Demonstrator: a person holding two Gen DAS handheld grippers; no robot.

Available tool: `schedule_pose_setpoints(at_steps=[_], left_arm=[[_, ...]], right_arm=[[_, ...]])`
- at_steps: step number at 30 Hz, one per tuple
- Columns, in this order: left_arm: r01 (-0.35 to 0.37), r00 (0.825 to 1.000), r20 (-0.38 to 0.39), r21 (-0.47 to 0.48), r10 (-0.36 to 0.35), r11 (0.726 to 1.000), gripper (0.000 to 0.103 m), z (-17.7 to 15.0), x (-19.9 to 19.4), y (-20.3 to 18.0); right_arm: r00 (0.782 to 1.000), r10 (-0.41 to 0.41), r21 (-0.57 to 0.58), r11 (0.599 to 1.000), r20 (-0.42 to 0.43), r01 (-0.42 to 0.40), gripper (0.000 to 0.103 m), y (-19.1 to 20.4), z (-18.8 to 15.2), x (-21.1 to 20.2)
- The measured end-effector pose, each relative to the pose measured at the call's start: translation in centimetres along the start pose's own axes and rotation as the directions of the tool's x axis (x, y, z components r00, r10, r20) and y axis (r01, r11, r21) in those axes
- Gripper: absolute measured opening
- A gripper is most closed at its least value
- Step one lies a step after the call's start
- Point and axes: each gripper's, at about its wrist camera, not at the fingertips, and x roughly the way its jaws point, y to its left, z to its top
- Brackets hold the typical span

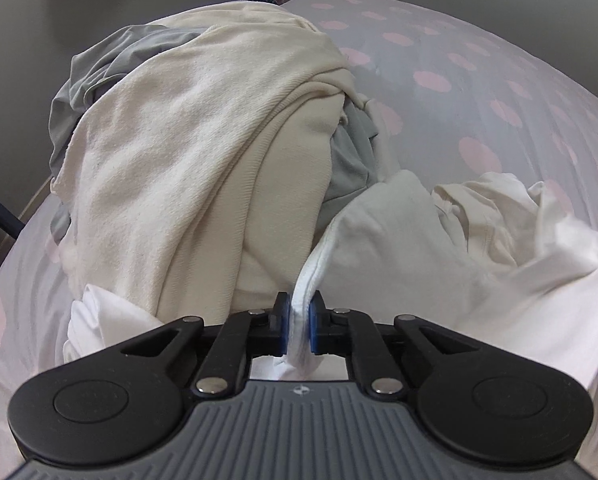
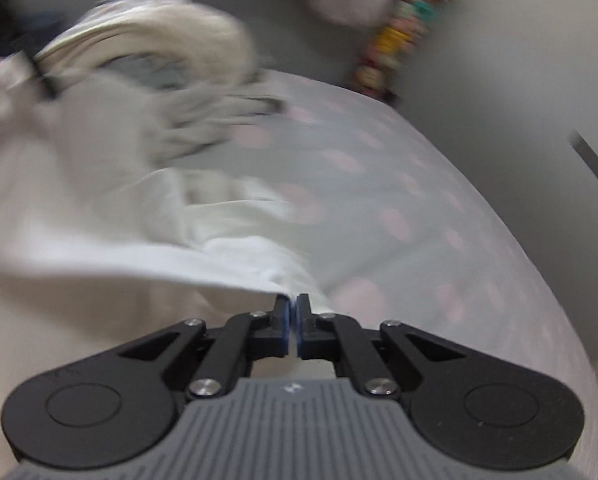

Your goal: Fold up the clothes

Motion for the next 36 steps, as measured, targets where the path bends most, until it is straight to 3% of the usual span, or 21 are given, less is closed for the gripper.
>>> schedule_pose_setpoints(at_steps=[4, 9, 14, 19, 24, 26, 28, 32, 36], left_arm=[[-0.006, 1.000, 0.010, -0.006, 0.006, 1.000, 0.007, 0.0, -0.8, -0.1], [-0.009, 1.000, 0.019, 0.012, 0.008, 1.000, 0.006, 0.2, -1.5, -0.9], [0.021, 1.000, 0.010, 0.042, -0.022, 0.999, 0.006, 0.0, -1.8, -2.9], [0.038, 0.998, -0.047, 0.112, -0.033, 0.993, 0.006, -0.7, -0.9, -5.7], [-0.002, 0.993, -0.114, 0.187, 0.024, 0.982, 0.006, -1.9, 0.7, -6.9], [0.001, 0.992, -0.124, 0.180, 0.022, 0.984, 0.006, -2.0, 0.6, -6.6], [0.013, 0.991, -0.130, 0.163, 0.008, 0.987, 0.006, -1.9, 0.6, -6.1], [0.012, 0.991, -0.134, 0.138, 0.007, 0.990, 0.006, -2.1, 0.6, -6.2], [0.009, 0.991, -0.131, 0.140, 0.009, 0.990, 0.006, -2.3, 0.6, -6.5]], right_arm=[[0.983, -0.170, 0.183, 0.967, -0.068, 0.180, 0.003, -7.6, -2.7, -2.2], [0.928, -0.322, 0.253, 0.897, -0.189, 0.363, 0.002, -14.5, -7.5, -5.9], [0.868, -0.385, 0.258, 0.845, -0.315, 0.468, 0.002, -17.8, -13.6, -9.2], [0.831, -0.347, 0.310, 0.809, -0.435, 0.500, 0.002, -19.2, -19.7, -11.1], [0.839, -0.113, 0.425, 0.821, -0.532, 0.380, 0.004, -18.3, -24.2, -10.7], [0.847, -0.028, 0.459, 0.831, -0.531, 0.315, 0.010, -17.9, -25.0, -11.1], [0.862, 0.000, 0.449, 0.854, -0.507, 0.264, 0.010, -17.4, -24.9, -12.0], [0.882, 0.071, 0.423, 0.893, -0.466, 0.151, 0.026, -16.3, -23.3, -13.7], [0.917, 0.116, 0.387, 0.921, -0.381, 0.044, 0.027, -15.4, -19.9, -15.3]])
